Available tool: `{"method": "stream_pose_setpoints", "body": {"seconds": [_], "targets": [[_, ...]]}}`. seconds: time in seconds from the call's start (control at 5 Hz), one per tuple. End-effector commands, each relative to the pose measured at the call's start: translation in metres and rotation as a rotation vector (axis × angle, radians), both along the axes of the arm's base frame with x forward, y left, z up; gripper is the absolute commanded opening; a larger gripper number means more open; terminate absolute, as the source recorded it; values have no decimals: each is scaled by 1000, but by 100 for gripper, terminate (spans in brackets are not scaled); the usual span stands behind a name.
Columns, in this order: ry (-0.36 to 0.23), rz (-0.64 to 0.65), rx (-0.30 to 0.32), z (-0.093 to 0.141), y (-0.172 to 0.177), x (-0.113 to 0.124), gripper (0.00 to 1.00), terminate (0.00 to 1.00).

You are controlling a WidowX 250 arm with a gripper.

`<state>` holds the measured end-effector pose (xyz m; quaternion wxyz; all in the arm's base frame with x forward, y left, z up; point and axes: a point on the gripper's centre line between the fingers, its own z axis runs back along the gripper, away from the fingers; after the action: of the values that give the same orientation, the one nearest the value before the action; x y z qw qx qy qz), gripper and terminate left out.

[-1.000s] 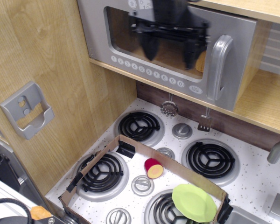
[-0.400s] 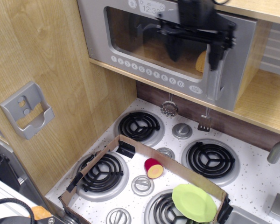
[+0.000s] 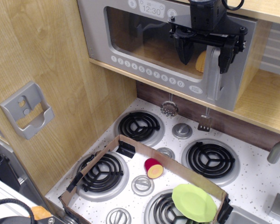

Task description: Open microwave

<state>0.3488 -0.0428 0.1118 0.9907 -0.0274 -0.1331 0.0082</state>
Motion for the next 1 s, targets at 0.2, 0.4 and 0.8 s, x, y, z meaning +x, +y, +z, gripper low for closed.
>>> {"method": "stream_pose_setpoints", "body": {"seconds": [0.2, 0.4, 0.8], "targets": [[-82, -19, -4, 12, 6, 6, 0, 0], [-80, -14, -18, 9, 9, 2, 0, 0], [-64, 2, -4, 10, 13, -5, 100, 0]]}}
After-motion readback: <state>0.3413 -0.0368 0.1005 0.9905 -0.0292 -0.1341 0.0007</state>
